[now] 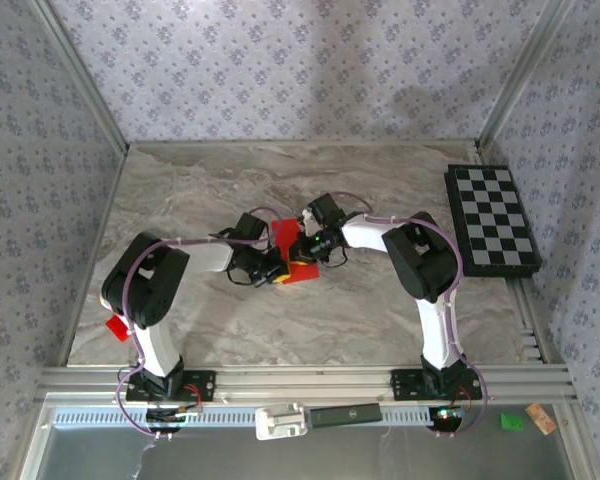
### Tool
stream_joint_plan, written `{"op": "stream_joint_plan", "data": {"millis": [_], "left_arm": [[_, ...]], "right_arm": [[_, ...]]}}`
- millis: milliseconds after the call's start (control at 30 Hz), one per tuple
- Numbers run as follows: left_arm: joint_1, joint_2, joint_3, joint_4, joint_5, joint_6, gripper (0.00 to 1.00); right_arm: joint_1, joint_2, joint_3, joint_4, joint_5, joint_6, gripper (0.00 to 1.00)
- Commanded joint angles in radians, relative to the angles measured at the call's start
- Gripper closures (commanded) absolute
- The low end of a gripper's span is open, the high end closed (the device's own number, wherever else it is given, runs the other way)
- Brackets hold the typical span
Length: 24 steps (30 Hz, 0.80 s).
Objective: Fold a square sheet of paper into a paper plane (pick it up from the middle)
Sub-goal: Fold the triangle a second time at the center of the table.
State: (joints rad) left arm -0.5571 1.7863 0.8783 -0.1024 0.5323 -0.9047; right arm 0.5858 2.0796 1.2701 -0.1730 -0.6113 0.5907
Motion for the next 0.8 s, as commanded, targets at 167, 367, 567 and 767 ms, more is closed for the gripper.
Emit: {"op": "stream_joint_plan", "data": {"millis": [167, 367, 567, 767], "left_arm": [[-0.025, -0.114, -0.052, -0.287, -0.064, 0.108, 0.96], [-0.012, -0.183, 0.026, -0.188, -0.128, 0.077, 0.96], [-0.005, -0.088, 0.065, -0.075, -0.132, 0.016, 0.97], [0.014, -0.020, 0.080, -0.058, -0.132, 0.007, 1.00]], "right_arm": [[-0.011, 0.069, -0.043, -0.051, 0.124, 0.017, 1.00], [-0.013, 0.059, -0.035, 0.001, 0.120, 0.070, 1.00], [-0.014, 0.069, -0.023, 0.056, 0.114, 0.155, 1.00], [-0.017, 0.068, -0.020, 0.062, 0.093, 0.164, 1.00]]}}
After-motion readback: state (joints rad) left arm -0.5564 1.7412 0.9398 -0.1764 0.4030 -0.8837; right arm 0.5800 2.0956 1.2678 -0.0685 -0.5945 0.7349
